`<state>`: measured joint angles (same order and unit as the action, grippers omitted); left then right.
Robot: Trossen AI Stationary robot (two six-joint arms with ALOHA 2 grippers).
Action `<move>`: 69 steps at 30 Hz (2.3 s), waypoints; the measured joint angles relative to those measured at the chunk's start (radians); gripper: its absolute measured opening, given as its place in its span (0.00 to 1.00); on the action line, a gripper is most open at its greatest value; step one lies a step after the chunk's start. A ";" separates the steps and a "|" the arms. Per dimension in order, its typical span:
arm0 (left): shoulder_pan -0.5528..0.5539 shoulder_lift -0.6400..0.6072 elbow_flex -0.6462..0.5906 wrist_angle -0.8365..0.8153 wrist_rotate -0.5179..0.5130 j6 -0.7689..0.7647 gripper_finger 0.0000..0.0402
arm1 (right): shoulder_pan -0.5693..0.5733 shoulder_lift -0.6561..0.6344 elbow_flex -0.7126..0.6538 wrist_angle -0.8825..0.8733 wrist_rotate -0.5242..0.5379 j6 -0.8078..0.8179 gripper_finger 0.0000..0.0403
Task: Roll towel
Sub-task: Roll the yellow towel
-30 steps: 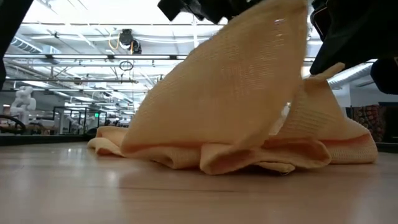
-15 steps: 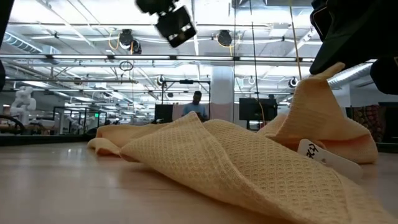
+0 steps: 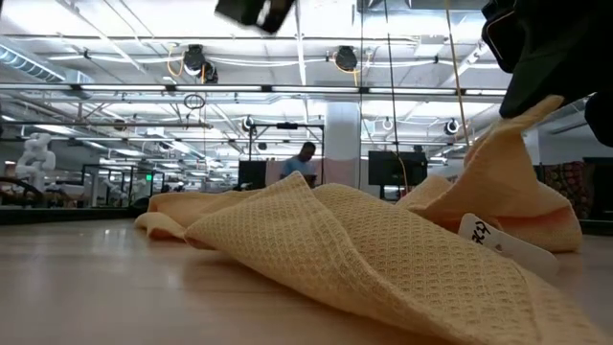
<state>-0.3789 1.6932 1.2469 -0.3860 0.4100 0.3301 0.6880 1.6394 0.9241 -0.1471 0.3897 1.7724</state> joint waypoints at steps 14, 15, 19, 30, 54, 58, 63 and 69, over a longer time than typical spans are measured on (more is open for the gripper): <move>-0.069 0.200 -0.010 0.230 -0.158 0.207 0.48 | 0.001 0.000 0.000 -0.006 -0.003 -0.004 0.00; -0.070 0.214 -0.010 0.241 -0.160 0.237 0.47 | 0.001 0.000 0.000 -0.006 -0.003 -0.004 0.00; -0.071 0.250 -0.010 0.292 -0.184 0.307 0.46 | 0.001 0.000 0.000 -0.002 -0.003 -0.004 0.00; -0.053 0.357 -0.009 0.318 -0.237 0.307 0.46 | 0.001 0.000 0.000 -0.004 -0.003 -0.004 0.00; 0.028 0.236 0.024 0.207 -0.161 0.200 0.01 | 0.001 0.000 0.000 -0.001 0.003 -0.073 0.00; 0.045 0.213 0.026 0.176 -0.069 0.198 0.04 | 0.001 0.000 0.000 0.000 0.003 -0.075 0.00; 0.046 0.246 0.024 0.148 -0.065 0.183 0.19 | 0.001 0.000 0.000 0.001 0.002 -0.075 0.00; 0.048 0.267 0.024 0.214 -0.071 0.247 0.48 | 0.001 0.000 0.000 0.002 0.002 -0.075 0.00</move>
<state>-0.3313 1.9599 1.2709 -0.1721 0.3393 0.5769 0.6891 1.6394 0.9241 -0.1455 0.3918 1.6971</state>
